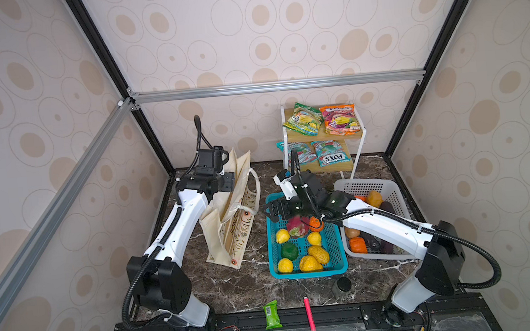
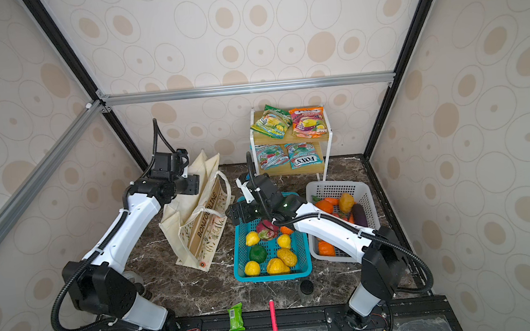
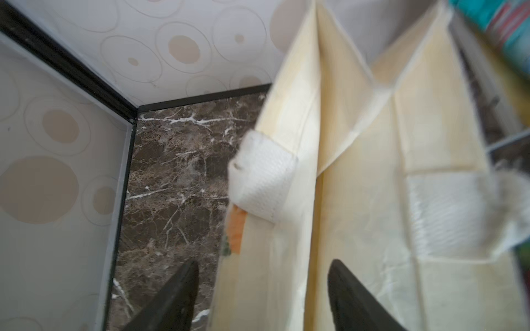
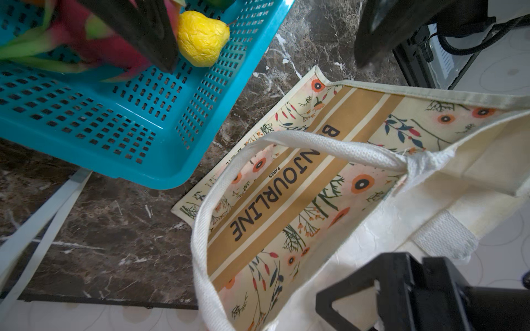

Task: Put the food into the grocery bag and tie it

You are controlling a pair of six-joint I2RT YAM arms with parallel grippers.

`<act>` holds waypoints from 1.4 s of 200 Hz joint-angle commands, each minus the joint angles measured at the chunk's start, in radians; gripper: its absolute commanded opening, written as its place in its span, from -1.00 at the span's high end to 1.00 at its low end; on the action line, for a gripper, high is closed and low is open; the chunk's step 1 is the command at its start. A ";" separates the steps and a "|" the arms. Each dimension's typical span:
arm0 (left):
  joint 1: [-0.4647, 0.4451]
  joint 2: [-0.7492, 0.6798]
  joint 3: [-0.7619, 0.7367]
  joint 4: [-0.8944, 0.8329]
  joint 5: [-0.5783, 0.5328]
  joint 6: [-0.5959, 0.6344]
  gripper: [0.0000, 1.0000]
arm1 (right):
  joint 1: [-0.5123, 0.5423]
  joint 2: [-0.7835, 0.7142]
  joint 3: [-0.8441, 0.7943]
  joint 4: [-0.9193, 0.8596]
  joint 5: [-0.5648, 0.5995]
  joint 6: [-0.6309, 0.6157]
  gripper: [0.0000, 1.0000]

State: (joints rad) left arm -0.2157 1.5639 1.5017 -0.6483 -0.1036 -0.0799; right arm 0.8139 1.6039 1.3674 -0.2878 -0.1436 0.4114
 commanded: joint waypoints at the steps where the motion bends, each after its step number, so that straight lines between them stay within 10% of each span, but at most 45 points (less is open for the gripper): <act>1: 0.003 -0.038 -0.023 -0.042 0.030 -0.003 0.64 | 0.015 0.020 0.032 -0.013 -0.027 0.027 -0.99; 13: 0.003 -0.068 -0.057 -0.049 0.024 -0.030 1.00 | 0.019 0.024 0.029 -0.003 -0.025 0.028 -1.00; 47: 0.003 -0.175 -0.147 -0.026 0.042 -0.089 0.99 | 0.040 0.044 0.042 -0.003 -0.024 0.035 -1.00; 80: 0.007 -0.163 -0.122 0.018 0.099 -0.070 0.34 | 0.051 0.074 0.068 -0.009 -0.014 0.064 -1.00; 100: 0.009 -0.124 -0.082 0.010 0.085 -0.041 -0.96 | 0.056 0.079 0.081 -0.014 -0.014 0.094 -0.99; 164: 0.091 -0.168 -0.143 0.109 0.272 0.050 -0.98 | 0.073 0.089 0.119 0.009 0.123 0.195 -0.99; 198: 0.093 -0.149 -0.169 0.100 0.224 0.026 -0.52 | 0.075 0.186 0.255 -0.066 0.083 0.218 -1.00; 232: 0.093 -0.138 -0.173 0.118 0.282 0.001 0.91 | 0.091 0.305 0.387 -0.090 0.052 0.202 -0.87; 249: 0.093 -0.136 -0.155 0.117 0.270 -0.017 1.00 | 0.092 0.396 0.504 -0.151 0.040 0.190 -0.39; 273: 0.095 -0.129 -0.120 0.103 0.191 -0.025 1.00 | 0.091 0.493 0.683 -0.286 0.041 0.152 0.97; 280: 0.095 -0.129 -0.109 0.098 0.164 -0.025 1.00 | 0.092 0.501 0.711 -0.315 0.059 0.141 1.00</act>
State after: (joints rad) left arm -0.1246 1.4216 1.3312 -0.5476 0.1360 -0.0914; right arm 0.8989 2.0647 1.9644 -0.4412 -0.0982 0.5888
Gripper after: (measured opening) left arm 0.052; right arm 0.262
